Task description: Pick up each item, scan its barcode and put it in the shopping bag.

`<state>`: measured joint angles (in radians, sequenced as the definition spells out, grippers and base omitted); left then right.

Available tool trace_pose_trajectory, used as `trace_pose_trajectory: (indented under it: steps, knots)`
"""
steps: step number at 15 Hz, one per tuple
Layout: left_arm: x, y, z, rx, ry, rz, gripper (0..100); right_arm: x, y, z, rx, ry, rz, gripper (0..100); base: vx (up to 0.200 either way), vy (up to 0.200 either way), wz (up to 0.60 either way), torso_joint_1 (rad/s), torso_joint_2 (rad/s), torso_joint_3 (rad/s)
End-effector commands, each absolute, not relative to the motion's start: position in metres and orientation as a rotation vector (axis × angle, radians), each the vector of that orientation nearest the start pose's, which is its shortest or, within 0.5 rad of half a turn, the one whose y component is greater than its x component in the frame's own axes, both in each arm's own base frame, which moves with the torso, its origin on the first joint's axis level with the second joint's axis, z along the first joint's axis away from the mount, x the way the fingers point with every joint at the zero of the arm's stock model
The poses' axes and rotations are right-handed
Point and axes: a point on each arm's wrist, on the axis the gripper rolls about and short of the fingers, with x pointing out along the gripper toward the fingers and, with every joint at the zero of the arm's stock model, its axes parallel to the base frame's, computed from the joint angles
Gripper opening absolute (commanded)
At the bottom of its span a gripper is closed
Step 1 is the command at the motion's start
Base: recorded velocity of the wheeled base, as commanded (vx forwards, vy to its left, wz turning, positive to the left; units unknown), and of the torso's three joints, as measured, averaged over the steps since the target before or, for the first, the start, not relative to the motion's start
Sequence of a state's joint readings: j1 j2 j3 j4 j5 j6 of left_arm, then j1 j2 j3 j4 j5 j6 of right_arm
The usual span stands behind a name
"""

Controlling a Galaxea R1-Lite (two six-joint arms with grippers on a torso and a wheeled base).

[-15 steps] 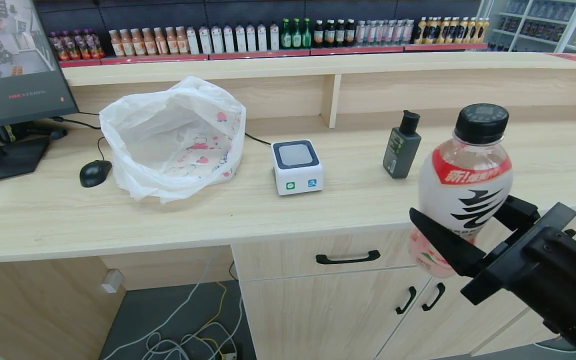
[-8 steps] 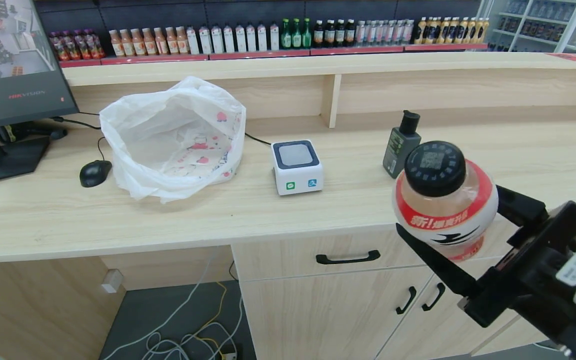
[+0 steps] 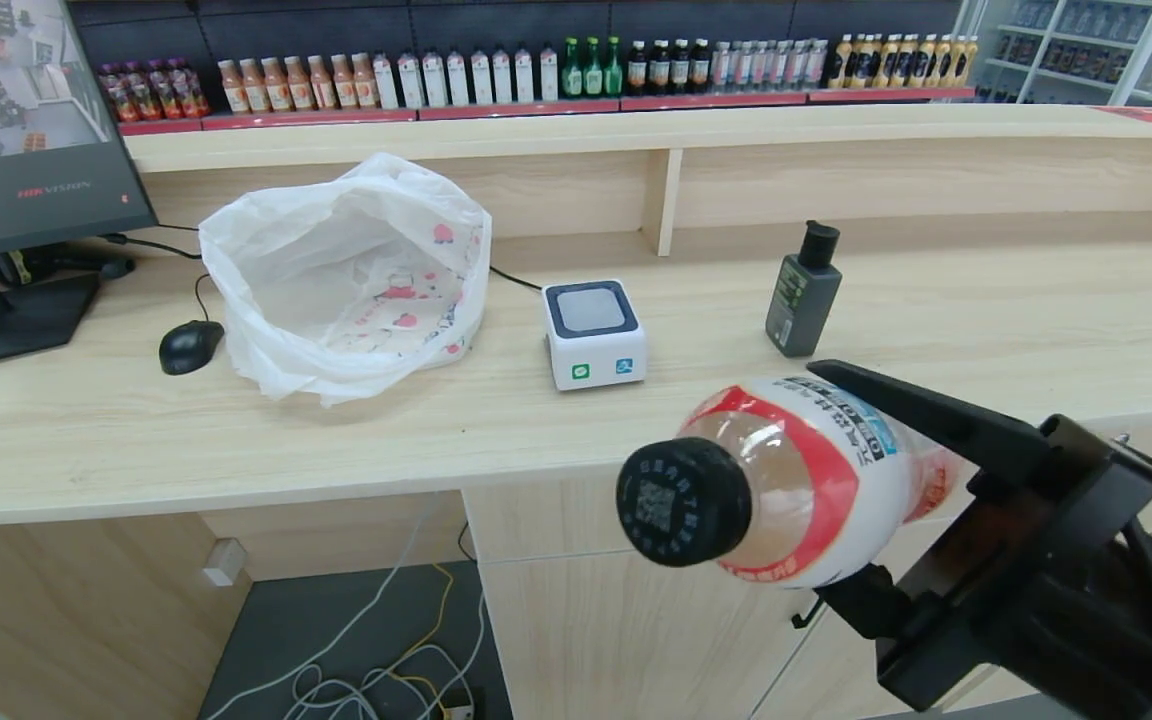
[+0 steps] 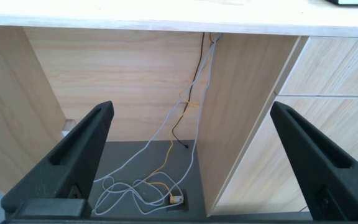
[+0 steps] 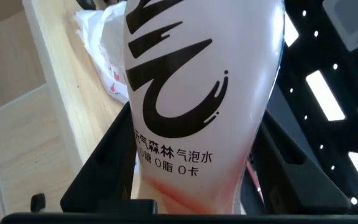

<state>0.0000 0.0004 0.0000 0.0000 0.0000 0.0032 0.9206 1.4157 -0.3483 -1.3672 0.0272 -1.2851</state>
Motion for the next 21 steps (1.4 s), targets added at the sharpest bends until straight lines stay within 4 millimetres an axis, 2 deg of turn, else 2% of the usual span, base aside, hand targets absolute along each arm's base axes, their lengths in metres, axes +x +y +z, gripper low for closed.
trace_pose_trajectory:
  steps: [1, 9, 21]
  knots:
    - [-0.023, 0.000, 0.075, 0.003, 0.000, 0.000, 100, 0.129, 0.171, 0.203, -1.088, -0.840, 0.649, 0, 0.000, 0.000, 0.00, 0.000, 0.00, 0.000]
    - [-0.023, 0.000, 0.075, 0.003, 0.000, 0.000, 100, 0.127, 0.174, 0.198, -1.251, -1.015, 0.697, 0, 0.000, 0.000, 0.00, 0.000, 0.00, 0.000]
    - [-0.023, 0.000, 0.075, 0.003, 0.000, 0.000, 100, 0.128, 0.177, 0.191, -1.364, -1.110, 0.704, 0, 0.000, 0.000, 0.00, 0.000, 0.00, 0.000]
